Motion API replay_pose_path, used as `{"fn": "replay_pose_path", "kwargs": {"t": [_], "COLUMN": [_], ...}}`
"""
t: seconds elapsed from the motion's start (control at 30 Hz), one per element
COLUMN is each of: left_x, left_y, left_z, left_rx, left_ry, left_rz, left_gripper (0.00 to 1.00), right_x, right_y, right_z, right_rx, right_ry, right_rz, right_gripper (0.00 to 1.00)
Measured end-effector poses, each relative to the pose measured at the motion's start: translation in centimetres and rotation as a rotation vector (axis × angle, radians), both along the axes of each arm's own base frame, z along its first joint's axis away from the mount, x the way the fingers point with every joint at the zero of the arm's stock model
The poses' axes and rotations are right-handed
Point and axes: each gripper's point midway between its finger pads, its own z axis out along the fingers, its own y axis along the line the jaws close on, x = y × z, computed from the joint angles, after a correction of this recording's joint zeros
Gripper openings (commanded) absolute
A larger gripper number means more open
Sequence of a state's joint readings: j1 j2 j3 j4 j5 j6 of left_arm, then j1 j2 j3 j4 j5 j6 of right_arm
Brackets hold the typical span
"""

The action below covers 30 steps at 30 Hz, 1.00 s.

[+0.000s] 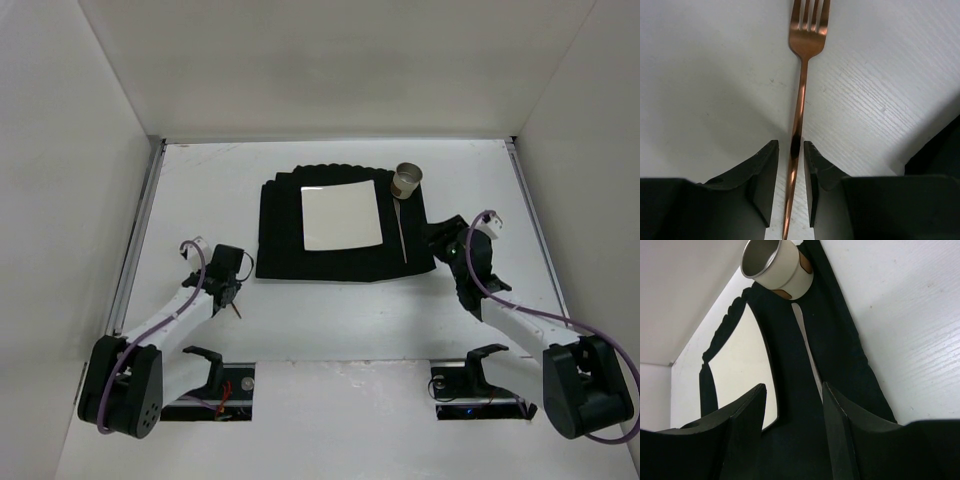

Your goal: Set the dinner table for one person

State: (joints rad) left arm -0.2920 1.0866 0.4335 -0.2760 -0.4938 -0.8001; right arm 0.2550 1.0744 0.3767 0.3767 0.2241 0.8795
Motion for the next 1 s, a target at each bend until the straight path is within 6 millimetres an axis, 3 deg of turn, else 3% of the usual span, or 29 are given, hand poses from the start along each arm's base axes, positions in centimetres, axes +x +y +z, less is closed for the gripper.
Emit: {"fn": "replay_pose_path", "kwargs": {"t": [0.23,0.33,0.43,0.5,0.67,0.77,0.87,1.0], "left_x": [0.7,0.9,1.1,1.8,6.2,8.6,10.8,13.3], "left_y": [0.2,0.2,-0.1,-0.9,-6.3,-10.1,-13.0,-14.3], "left_z": [-0.5,-0.3,0.9,3.0,10.5,13.0,12.9,10.6], "left_rx": [-0.012,-0.018,-0.011,0.011,0.068,0.117,0.176,0.208], "left_ry": [-0.003,-0.015,-0.053,-0.098,-0.262,-0.295,-0.261,-0.173], "left_rz": [0.012,0.011,-0.016,-0.061,-0.251,-0.369,-0.467,-0.526], "left_gripper": [0.08,0.05,0.05,0.05,0.05,0.06,0.06,0.06], "right_x": [0.1,0.0,0.0,0.0,0.1,0.1,0.1,0.2], "right_y": [0.1,0.1,0.1,0.1,0.1,0.1,0.1,0.2], "right_z": [0.3,0.6,0.9,1.0,1.0,0.9,0.6,0.3], "right_rx": [-0.004,-0.006,-0.004,-0.002,-0.002,-0.003,-0.005,-0.007], "right_ry": [-0.011,-0.018,-0.029,-0.032,-0.034,-0.031,-0.021,-0.015], "right_rz": [0.005,0.006,0.006,0.006,0.007,0.007,0.007,0.008], "right_gripper": [0.55,0.55,0.55,0.55,0.55,0.55,0.55,0.54]}}
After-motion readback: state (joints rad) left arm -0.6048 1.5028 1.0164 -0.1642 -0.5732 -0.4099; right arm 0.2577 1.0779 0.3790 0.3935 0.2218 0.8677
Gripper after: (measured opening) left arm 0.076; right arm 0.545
